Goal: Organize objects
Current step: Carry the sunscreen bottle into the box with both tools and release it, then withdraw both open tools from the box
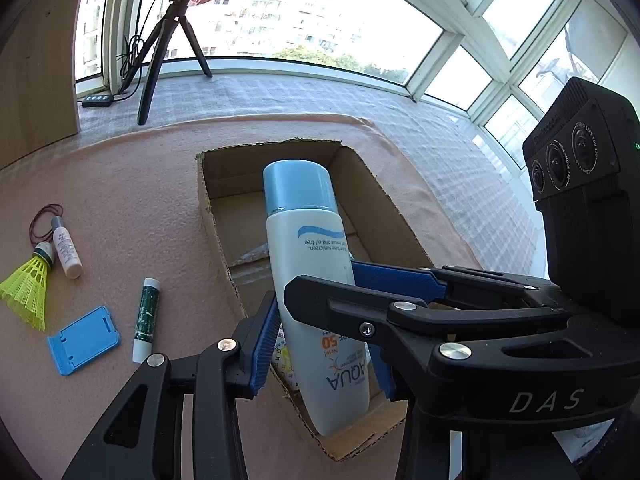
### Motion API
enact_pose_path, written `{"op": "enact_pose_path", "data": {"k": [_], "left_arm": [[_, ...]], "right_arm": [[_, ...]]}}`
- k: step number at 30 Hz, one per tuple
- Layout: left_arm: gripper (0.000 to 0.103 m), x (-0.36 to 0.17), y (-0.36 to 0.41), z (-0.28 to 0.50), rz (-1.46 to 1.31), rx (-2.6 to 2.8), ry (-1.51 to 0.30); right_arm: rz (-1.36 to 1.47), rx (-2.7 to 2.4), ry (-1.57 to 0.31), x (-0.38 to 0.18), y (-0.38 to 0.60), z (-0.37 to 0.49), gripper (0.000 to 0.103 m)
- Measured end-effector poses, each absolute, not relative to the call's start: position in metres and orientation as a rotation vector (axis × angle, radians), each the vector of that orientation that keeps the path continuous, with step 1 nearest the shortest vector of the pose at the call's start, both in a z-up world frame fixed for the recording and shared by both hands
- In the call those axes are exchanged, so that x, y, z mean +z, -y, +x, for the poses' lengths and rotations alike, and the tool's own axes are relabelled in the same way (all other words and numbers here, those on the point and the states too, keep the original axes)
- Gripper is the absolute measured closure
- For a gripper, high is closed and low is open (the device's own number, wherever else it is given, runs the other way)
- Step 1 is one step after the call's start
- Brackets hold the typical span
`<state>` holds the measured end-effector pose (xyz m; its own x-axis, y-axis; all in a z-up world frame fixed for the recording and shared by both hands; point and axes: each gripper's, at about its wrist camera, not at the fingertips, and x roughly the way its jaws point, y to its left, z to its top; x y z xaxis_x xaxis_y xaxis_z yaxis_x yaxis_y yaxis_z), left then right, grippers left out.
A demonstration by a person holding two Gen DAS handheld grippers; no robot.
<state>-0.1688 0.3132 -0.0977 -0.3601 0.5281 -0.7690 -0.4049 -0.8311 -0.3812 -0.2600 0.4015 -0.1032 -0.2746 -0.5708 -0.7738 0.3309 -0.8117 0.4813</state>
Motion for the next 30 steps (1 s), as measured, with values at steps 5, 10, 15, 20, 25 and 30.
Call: {"op": "enact_pose_path", "data": {"k": [5, 10, 15, 20, 25, 30], "left_arm": [[0.029, -0.095, -0.314, -0.164, -1.297, 2.221, 0.119], [0.029, -0.095, -0.309, -0.161, -1.304, 2.222, 0.112], [0.029, -0.095, -0.299, -0.159, -1.304, 2.227, 0.127], [0.029, -0.093, -0.281, -0.152, -1.3, 2.241, 0.139], [0.029, -0.088, -0.251, -0.146, -1.303, 2.282, 0.156], [0.029, -0.084, -0.211, -0.143, -1.308, 2.334, 0.181]], "right_arm": [[1.402, -2.196, 0.241, -0.099, -0.404, -0.26, 0.041], [1.391, -2.251, 0.244, -0.096, -0.412, -0.259, 0.036], [1.394, -2.268, 0.262, -0.095, -0.413, -0.255, 0.036], [1.386, -2.279, 0.265, -0.092, -0.411, -0.247, 0.036], [1.384, -2.284, 0.259, -0.09, -0.404, -0.239, 0.036], [1.363, -2.294, 0.23, -0.087, -0.388, -0.23, 0.036]]}}
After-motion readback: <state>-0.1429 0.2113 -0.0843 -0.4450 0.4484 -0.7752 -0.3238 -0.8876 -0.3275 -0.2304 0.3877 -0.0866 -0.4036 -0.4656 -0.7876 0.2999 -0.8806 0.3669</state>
